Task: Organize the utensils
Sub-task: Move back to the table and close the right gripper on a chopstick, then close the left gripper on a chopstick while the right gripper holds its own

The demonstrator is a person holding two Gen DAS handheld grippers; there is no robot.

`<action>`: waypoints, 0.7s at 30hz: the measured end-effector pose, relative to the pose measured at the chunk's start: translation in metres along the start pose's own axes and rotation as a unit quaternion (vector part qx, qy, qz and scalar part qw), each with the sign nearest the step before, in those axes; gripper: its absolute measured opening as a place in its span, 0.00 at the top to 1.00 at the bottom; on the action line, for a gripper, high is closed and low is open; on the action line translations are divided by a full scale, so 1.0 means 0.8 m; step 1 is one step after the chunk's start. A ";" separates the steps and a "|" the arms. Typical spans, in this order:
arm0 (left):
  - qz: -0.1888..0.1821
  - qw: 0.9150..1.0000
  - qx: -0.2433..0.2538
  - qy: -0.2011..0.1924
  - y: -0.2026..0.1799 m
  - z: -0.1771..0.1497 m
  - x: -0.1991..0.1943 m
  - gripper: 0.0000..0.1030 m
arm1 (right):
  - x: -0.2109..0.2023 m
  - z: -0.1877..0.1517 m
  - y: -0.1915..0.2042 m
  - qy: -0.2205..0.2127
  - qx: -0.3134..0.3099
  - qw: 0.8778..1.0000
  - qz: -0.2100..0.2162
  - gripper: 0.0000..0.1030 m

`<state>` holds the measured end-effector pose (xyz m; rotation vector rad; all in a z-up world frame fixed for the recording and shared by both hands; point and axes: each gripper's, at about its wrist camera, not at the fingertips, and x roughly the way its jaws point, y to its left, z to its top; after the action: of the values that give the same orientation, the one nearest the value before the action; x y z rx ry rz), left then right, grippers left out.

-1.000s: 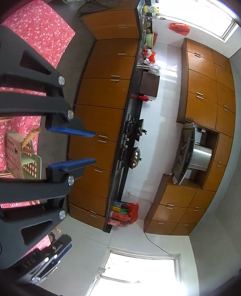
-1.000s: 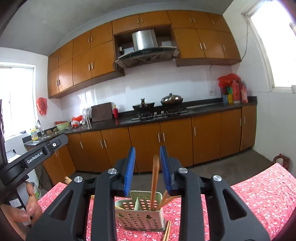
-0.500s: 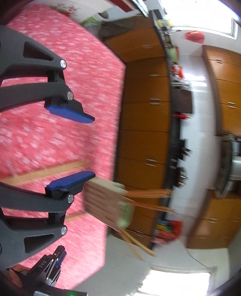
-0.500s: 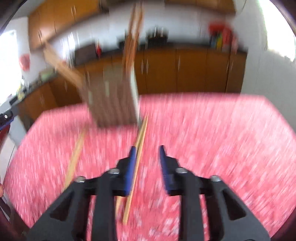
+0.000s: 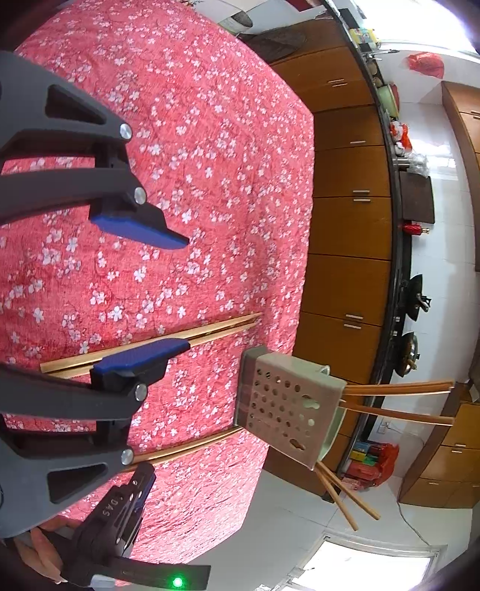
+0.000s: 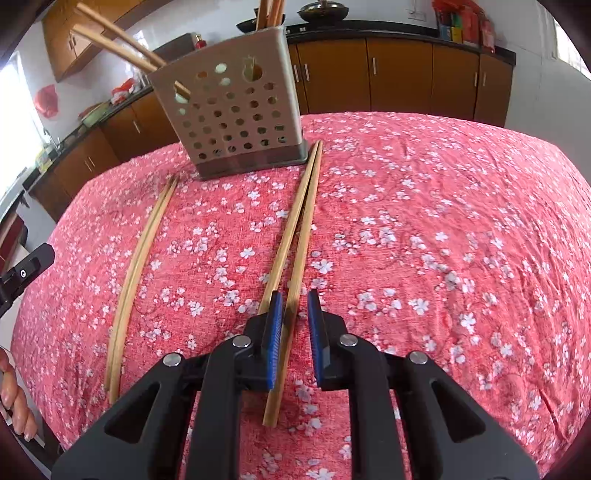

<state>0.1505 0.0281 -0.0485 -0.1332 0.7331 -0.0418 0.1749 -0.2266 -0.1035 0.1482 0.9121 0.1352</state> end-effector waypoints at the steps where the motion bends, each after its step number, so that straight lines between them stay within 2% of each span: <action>1: -0.002 1.000 -0.001 0.003 -0.001 0.000 0.001 0.52 | 0.001 -0.002 0.000 -0.005 -0.003 1.000 -0.003 0.85; 3: -0.008 1.000 -0.001 0.011 -0.002 -0.002 0.004 0.52 | 0.002 -0.002 0.001 -0.006 -0.007 1.000 -0.006 0.86; 4: -0.009 1.000 -0.001 0.015 -0.002 -0.004 0.007 0.52 | 0.001 -0.002 -0.002 -0.007 -0.005 1.000 -0.009 0.91; 11: -0.048 0.997 -0.001 0.056 -0.010 -0.018 0.030 0.64 | -0.005 0.004 -0.053 -0.025 0.055 0.997 -0.057 0.93; 18: -0.067 0.994 0.002 0.085 -0.025 -0.029 0.051 0.74 | -0.005 0.002 -0.060 -0.029 0.047 0.996 -0.063 0.92; 21: -0.064 0.993 0.009 0.094 -0.033 -0.031 0.060 0.80 | -0.004 0.003 -0.064 -0.030 0.052 0.997 -0.057 0.92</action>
<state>0.1698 -0.0048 -0.0951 -0.1606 0.9117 -0.1856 0.1774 -0.2774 -0.1088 0.1956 0.8656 -0.0237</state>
